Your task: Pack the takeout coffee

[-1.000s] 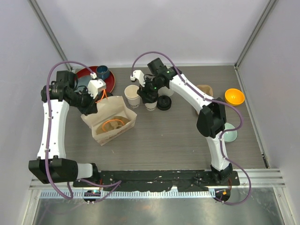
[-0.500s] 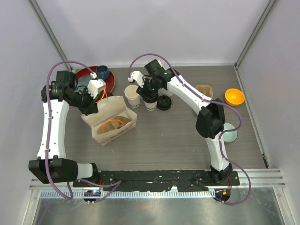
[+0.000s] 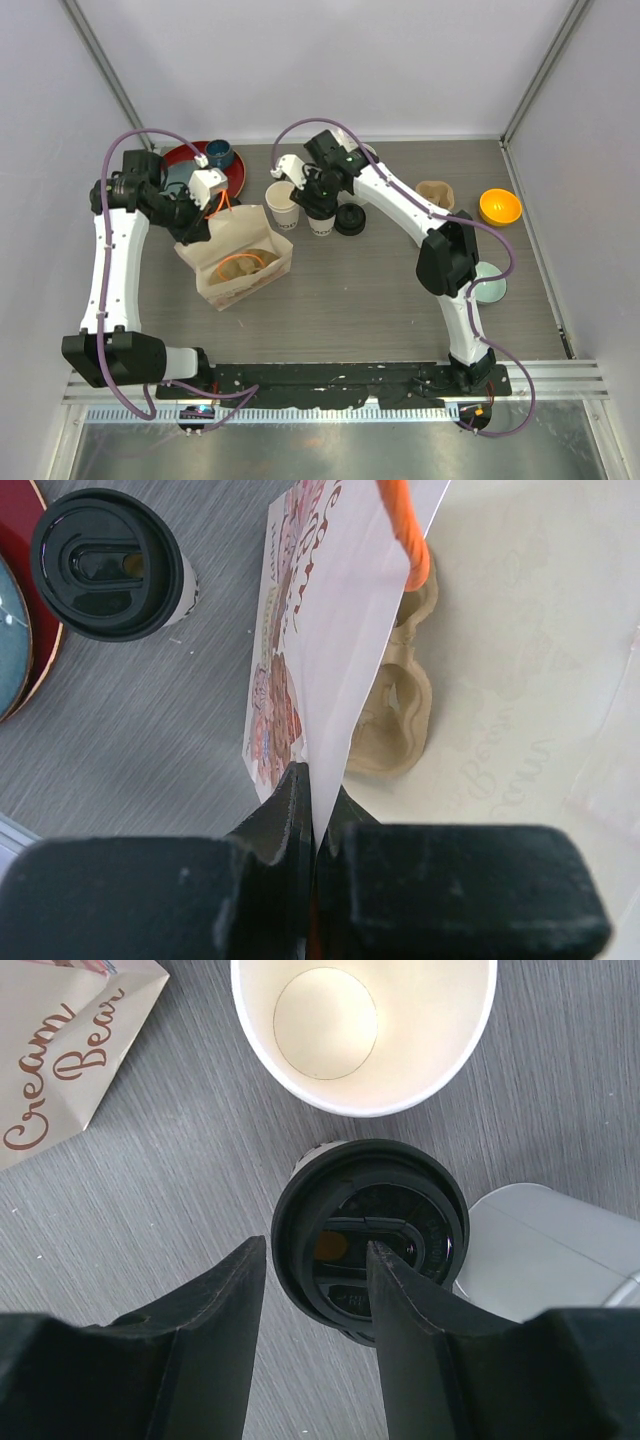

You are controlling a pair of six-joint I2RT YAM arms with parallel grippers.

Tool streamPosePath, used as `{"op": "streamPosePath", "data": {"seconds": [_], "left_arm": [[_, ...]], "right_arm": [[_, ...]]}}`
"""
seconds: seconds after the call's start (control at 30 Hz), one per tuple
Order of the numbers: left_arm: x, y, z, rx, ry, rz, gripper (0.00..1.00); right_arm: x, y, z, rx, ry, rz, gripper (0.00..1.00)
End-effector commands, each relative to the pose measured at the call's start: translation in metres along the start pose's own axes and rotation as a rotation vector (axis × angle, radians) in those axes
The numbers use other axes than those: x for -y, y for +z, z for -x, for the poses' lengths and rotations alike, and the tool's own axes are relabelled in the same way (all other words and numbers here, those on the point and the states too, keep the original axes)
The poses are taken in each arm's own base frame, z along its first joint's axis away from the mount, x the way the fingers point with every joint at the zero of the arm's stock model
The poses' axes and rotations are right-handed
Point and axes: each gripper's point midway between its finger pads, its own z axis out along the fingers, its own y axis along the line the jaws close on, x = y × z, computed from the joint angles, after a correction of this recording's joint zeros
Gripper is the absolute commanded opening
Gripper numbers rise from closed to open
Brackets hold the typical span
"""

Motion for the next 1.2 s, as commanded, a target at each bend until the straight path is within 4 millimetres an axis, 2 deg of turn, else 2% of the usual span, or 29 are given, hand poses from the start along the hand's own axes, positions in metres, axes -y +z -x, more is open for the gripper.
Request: {"op": "streamPosePath", "data": {"seconds": [0.0, 0.23, 0.33, 0.37, 0.43, 0.5, 0.9, 1.03, 1.17], "left_arm": [[0.046, -0.013, -0.021, -0.088, -0.109, -0.160, 0.00], [0.046, -0.013, -0.021, -0.085, -0.110, -0.164, 0.00], [0.046, -0.012, -0.020, -0.085, -0.110, -0.167, 0.00], [0.046, -0.012, -0.020, -0.080, -0.111, -0.168, 0.00], [0.046, -0.012, -0.020, -0.081, -0.111, -0.171, 0.00], [0.047, -0.012, -0.019, -0.079, -0.111, -0.171, 0.00], [0.055, -0.017, -0.013, -0.060, -0.122, -0.220, 0.00], [0.058, -0.019, -0.011, -0.054, -0.121, -0.220, 0.00], [0.059, -0.019, -0.010, -0.051, -0.128, -0.226, 0.00]], "right_arm": [[-0.003, 0.003, 0.000, -0.013, 0.002, -0.003, 0.49], [-0.002, 0.013, -0.009, -0.047, 0.003, -0.005, 0.45], [-0.003, 0.014, -0.010, -0.050, -0.005, -0.001, 0.38], [-0.003, 0.015, -0.011, -0.053, -0.006, 0.000, 0.31], [-0.005, 0.013, -0.009, -0.045, -0.007, 0.006, 0.25], [-0.006, 0.011, -0.008, -0.038, -0.008, 0.014, 0.22], [-0.010, -0.013, 0.007, 0.019, 0.004, 0.022, 0.02], [-0.009, -0.023, 0.012, 0.028, 0.024, 0.005, 0.01], [-0.010, -0.049, 0.026, 0.075, 0.050, -0.015, 0.01]]}}
